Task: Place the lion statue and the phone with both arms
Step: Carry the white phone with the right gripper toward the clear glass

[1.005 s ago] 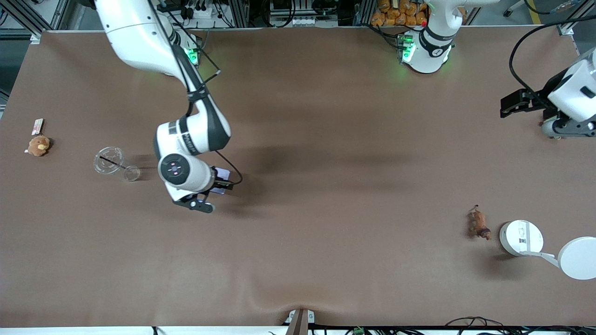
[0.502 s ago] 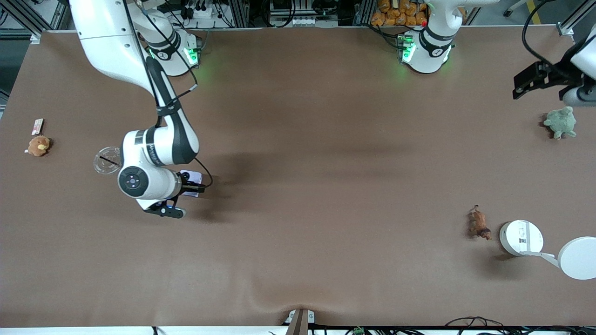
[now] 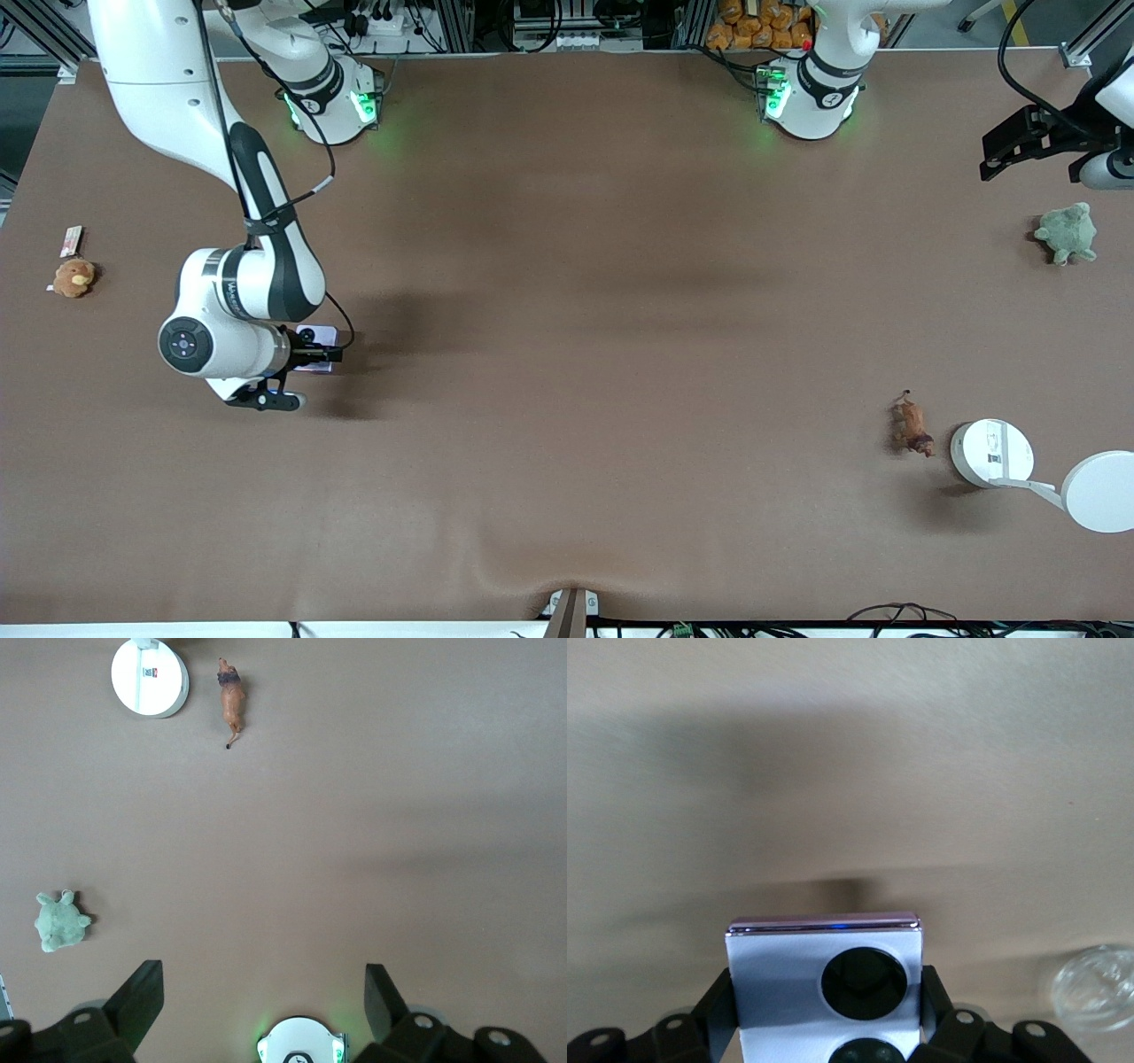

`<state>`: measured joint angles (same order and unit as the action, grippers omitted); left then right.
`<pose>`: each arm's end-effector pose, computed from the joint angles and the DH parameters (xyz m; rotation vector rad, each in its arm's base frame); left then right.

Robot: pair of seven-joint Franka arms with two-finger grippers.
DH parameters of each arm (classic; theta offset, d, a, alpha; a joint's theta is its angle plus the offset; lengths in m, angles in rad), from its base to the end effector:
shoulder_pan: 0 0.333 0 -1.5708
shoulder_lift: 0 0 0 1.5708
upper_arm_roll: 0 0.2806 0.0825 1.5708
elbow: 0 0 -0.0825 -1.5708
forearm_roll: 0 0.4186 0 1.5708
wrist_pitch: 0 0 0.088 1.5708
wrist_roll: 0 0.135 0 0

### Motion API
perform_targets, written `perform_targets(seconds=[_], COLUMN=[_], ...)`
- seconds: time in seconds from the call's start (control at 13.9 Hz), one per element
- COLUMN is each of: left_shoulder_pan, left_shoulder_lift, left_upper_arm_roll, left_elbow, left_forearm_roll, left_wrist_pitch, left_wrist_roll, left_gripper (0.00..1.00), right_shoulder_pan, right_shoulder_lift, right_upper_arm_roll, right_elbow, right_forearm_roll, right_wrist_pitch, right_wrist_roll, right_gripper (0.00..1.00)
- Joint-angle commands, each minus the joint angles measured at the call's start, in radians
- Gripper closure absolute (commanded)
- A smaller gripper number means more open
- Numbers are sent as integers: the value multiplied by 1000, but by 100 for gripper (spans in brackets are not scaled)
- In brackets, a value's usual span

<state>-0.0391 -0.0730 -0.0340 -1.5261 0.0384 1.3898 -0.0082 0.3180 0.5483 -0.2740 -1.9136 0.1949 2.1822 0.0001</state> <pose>0.5460 -0.0349 0.6098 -3.0958 0.0914 0.0955 0.5955 0.0296 0.1129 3.1081 -0.1067 -0.3933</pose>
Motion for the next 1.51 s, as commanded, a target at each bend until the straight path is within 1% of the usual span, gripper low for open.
perform_targets(seconds=[0.0, 0.07, 0.43, 0.72, 0.79, 0.86, 1.0, 1.08, 1.15, 1.29, 1.36, 1.44], left_shoulder_pan=[2, 2, 2, 4, 4, 7, 7, 7, 7, 5, 4, 4], left_shoulder_lift=[-16, -25, -4, 13, 16, 16, 29, 30, 33, 41, 41, 41], left_upper_arm_roll=[0, -1, 0, 3, 6, 8, 8, 8, 8, 8, 8, 8], left_elbow=[-14, -26, 0, 1, 1, 1, 3, 4, 17, 23, 24, 24], left_forearm_roll=[-15, -15, -3, -5, -5, -2, -8, -5, -3, -9, -11, -11], left_wrist_pitch=[-3, -15, -14, -12, -11, -8, -2, 2, 5, 6, 6, 6], left_wrist_roll=[-21, -21, -15, -15, -15, -15, -16, -16, -16, -18, -16, -16], left_gripper=[0, 0, 0, 0, 0, 0, 0, 0, 0, 0, 0, 0], right_shoulder_pan=[-37, -33, -13, -2, -2, -2, 9, 10, 9, 10, 9, 1], right_shoulder_lift=[-71, -76, -77, -79, -77, -76, -73, -70, -70, -73, -76, -77], right_upper_arm_roll=[13, 13, 16, 16, 16, 18, 18, 18, 16, 16, 16, 15], right_elbow=[-88, -106, -150, -170, -171, -171, -177, -177, -174, -157, -136, -96], right_forearm_roll=[4, 6, 8, 9, 9, 11, 34, 35, 37, 37, 35, 35], right_wrist_pitch=[28, 34, 90, 90, 90, 90, 91, 91, 91, 79, 49, -12], right_wrist_roll=[-61, -60, -60, -57, -57, -55, -55, -55, -55, -54, -54, -54], right_gripper=[100, 100, 100, 100, 99, 89, 53, 6, 0, 0, 0, 0])
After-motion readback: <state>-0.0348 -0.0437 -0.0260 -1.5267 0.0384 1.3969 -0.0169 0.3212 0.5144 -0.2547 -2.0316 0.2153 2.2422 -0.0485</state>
